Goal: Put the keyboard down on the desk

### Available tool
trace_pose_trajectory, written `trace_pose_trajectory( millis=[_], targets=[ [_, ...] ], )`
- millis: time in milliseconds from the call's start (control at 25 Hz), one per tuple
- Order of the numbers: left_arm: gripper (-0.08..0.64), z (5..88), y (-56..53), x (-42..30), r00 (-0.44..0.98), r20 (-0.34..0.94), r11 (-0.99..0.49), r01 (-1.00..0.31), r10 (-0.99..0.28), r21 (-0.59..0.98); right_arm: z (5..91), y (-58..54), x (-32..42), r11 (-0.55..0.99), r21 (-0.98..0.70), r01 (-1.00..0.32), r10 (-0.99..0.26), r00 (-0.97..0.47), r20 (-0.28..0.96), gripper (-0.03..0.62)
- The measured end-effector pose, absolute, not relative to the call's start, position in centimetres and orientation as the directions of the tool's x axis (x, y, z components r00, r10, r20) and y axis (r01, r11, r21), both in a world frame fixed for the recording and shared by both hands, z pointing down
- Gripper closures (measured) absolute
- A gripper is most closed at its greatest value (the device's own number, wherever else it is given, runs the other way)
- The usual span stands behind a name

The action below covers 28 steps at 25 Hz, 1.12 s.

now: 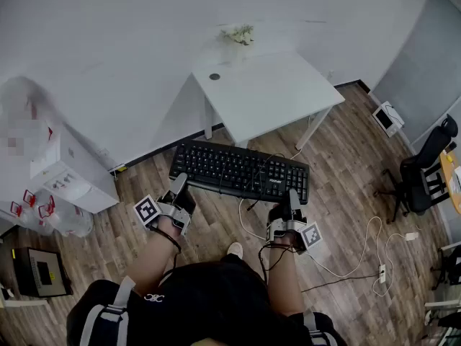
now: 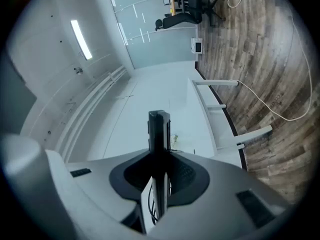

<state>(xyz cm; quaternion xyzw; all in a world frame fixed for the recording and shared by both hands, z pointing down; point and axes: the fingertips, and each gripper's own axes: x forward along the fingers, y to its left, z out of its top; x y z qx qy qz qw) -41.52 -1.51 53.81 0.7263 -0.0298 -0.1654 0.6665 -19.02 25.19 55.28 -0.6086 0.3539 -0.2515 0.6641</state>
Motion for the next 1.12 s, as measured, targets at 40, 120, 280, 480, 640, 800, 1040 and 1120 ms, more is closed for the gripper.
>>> trace_pose_trajectory(
  millis=[40, 120, 280, 480, 640, 800, 1040, 1120],
  targets=[
    [0.482, 53.7, -1.4, -41.6, 0.942, -0.203, -0.11, 0.179, -0.268, 0.978, 55.1, 25.2, -18.9, 0.133, -0.986, -0.097, -0.768, 0.62, -0.164, 0.522],
    [0.482, 53.7, -1.2, -41.7, 0.939, -0.206, -0.111, 0.181, -0.275, 0.977, 54.9, 25.2, -18.8, 0.133, -0.986, -0.097, -0.773, 0.613, -0.164, 0.523],
    [0.48, 53.6, -1.3, -41.7, 0.935, -0.212, -0.114, 0.187, -0.284, 0.976, 54.8, 25.0, -18.5, 0.128, -0.987, -0.1, -0.778, 0.608, -0.163, 0.523],
    [0.48, 53.7, -1.4, -41.3, 0.936, -0.203, -0.118, 0.176, -0.288, 0.977, 55.0, 24.6, -18.0, 0.126, -0.988, -0.093, -0.784, 0.6, -0.156, 0.522],
    [0.48, 54.2, -1.3, -41.2, 0.938, -0.187, -0.11, 0.162, -0.29, 0.981, 55.5, 24.4, -17.7, 0.123, -0.989, -0.08, -0.789, 0.596, -0.147, 0.52],
    [0.48, 54.8, -1.5, -40.5, 0.939, -0.176, -0.102, 0.152, -0.295, 0.983, 56.4, 24.4, -17.0, 0.091, -0.995, -0.049, -0.789, 0.606, -0.102, 0.52],
    [0.48, 55.2, -1.9, -38.4, 0.94, -0.17, -0.095, 0.148, -0.296, 0.984, 56.4, 23.8, -14.9, 0.102, -0.993, -0.064, -0.795, 0.595, -0.12, 0.52],
    [0.48, 55.1, -2.0, -37.3, 0.94, -0.169, -0.096, 0.147, -0.295, 0.984, 56.4, 23.8, -13.7, 0.103, -0.993, -0.06, -0.794, 0.596, -0.119, 0.52]
  ],
)
